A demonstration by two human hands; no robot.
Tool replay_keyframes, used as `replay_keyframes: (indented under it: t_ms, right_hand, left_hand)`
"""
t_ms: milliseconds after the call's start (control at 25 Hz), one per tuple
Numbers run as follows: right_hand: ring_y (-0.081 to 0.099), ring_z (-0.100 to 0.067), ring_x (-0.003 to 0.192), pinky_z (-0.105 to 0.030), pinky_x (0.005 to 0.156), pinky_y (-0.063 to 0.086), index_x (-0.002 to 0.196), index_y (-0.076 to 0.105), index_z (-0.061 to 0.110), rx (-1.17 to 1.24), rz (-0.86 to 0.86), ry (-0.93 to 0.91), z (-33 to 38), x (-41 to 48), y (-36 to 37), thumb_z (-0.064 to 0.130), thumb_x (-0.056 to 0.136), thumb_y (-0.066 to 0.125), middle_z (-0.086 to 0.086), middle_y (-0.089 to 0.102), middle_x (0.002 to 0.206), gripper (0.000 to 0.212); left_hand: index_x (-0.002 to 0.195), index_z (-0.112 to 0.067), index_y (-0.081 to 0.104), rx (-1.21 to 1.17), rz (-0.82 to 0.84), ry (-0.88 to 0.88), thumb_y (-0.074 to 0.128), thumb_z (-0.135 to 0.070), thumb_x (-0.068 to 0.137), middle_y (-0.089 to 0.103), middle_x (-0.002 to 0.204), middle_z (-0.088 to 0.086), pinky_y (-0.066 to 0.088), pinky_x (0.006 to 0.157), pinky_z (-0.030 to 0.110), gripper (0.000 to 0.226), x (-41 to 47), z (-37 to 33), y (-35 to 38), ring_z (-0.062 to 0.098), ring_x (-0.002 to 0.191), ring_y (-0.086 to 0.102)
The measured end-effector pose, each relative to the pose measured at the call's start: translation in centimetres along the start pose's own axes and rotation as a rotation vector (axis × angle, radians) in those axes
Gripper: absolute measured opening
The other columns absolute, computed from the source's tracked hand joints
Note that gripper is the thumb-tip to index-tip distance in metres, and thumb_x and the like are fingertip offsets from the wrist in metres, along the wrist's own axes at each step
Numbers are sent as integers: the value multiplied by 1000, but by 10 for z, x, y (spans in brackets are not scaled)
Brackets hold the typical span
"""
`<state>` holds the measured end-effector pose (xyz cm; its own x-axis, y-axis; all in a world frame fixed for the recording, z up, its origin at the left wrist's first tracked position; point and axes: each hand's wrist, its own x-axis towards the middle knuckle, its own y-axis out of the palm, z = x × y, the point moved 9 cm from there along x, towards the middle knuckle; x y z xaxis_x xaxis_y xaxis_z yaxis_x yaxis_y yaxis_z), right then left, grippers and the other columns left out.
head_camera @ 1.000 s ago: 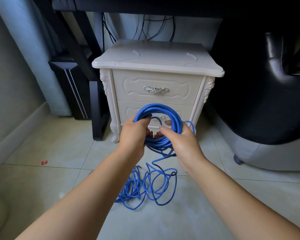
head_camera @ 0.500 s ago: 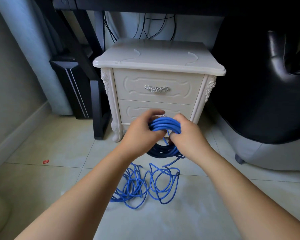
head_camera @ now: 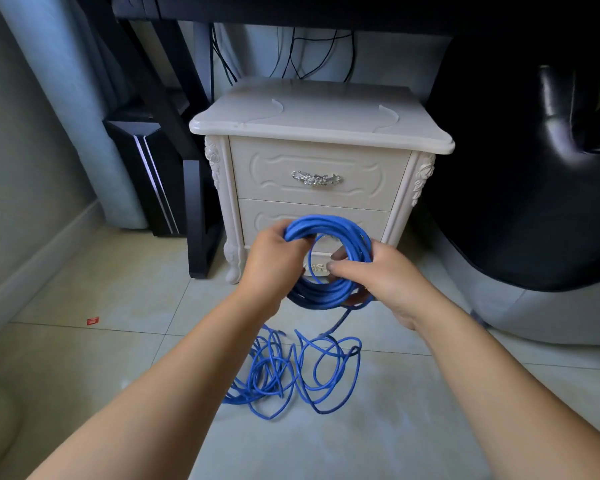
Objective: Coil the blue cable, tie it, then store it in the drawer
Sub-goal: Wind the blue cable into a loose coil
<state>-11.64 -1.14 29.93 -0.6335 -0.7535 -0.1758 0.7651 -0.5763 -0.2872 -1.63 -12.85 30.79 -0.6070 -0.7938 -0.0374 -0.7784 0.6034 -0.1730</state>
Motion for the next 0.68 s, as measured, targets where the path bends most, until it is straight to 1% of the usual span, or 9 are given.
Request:
replay_keyframes:
  t_ms: [80, 160, 240, 320, 400, 480, 560, 600, 680]
  right_hand:
    - [66, -17, 68, -39, 70, 60, 90, 61, 15, 118, 46, 45, -4, -1, 8, 14, 83, 73, -7, 68, 81, 13]
    - [64, -20, 73, -36, 68, 57, 86, 57, 16, 208, 33, 48, -6, -1, 14, 12, 83, 72, -9, 65, 83, 16]
    - [64, -23, 72, -37, 67, 53, 82, 52, 17, 279, -46, 40, -7, 0, 13, 9, 84, 70, -8, 65, 77, 20]
    - [64, -24, 66, -37, 64, 49, 84, 52, 18, 308, -131, 54, -11, 1, 8, 3, 86, 60, -6, 67, 66, 17]
    - [63, -27, 62, -37, 64, 49, 89, 55, 19, 305, -163, 71, -12, 3, 2, -1, 86, 51, -5, 66, 59, 21]
    - [63, -30, 65, -40, 68, 49, 90, 57, 19, 309, -165, 75, -10, 4, -2, -3, 85, 48, -6, 65, 55, 24]
    - [64, -29, 63, -36, 64, 48, 89, 56, 20, 268, -163, 66, -7, 5, -6, -4, 85, 47, -4, 63, 53, 26]
    - [62, -24, 58, -32, 59, 47, 89, 56, 21, 183, -160, 39, -3, 4, -8, -4, 84, 47, -3, 63, 52, 27]
    - [59, -14, 50, -29, 52, 44, 89, 57, 25, -91, -149, -54, 7, 3, -11, -3, 83, 46, 1, 65, 55, 31]
  left_hand:
    - [79, -22, 61, -206, -48, -103, 59, -18, 95, 40, 40, -13, 42, 64, 35, 16, 4, 9, -5, 9, 40, 40]
    - [80, -20, 58, -324, -76, -169, 59, -19, 96, 39, 42, -9, 41, 63, 34, 16, 3, 15, -3, 11, 40, 41]
    - [79, -17, 56, -390, -50, -208, 57, -17, 96, 37, 48, -5, 39, 62, 32, 17, -2, 18, 5, 12, 43, 41]
    - [81, -15, 55, -415, 22, -228, 57, -18, 97, 40, 51, -3, 40, 65, 33, 16, -6, 19, 14, 11, 44, 44]
    - [84, -13, 57, -376, 97, -214, 61, -18, 95, 48, 58, -1, 43, 70, 34, 13, -8, 16, 18, 15, 56, 51]
    - [92, -11, 62, -332, 175, -178, 66, -16, 91, 56, 71, 2, 47, 77, 36, 7, -8, 9, 17, 20, 73, 56]
    - [103, -13, 65, -286, 221, -147, 69, -13, 89, 64, 87, 3, 52, 84, 36, 15, -7, 4, 15, 19, 87, 61]
    - [110, -16, 65, -248, 225, -116, 69, -11, 88, 66, 94, 3, 53, 82, 32, 23, -5, 0, 13, 17, 89, 63]
    - [124, -20, 60, -113, 213, 15, 68, -3, 86, 67, 105, 2, 51, 74, 20, 43, -5, -12, 9, 9, 80, 63]
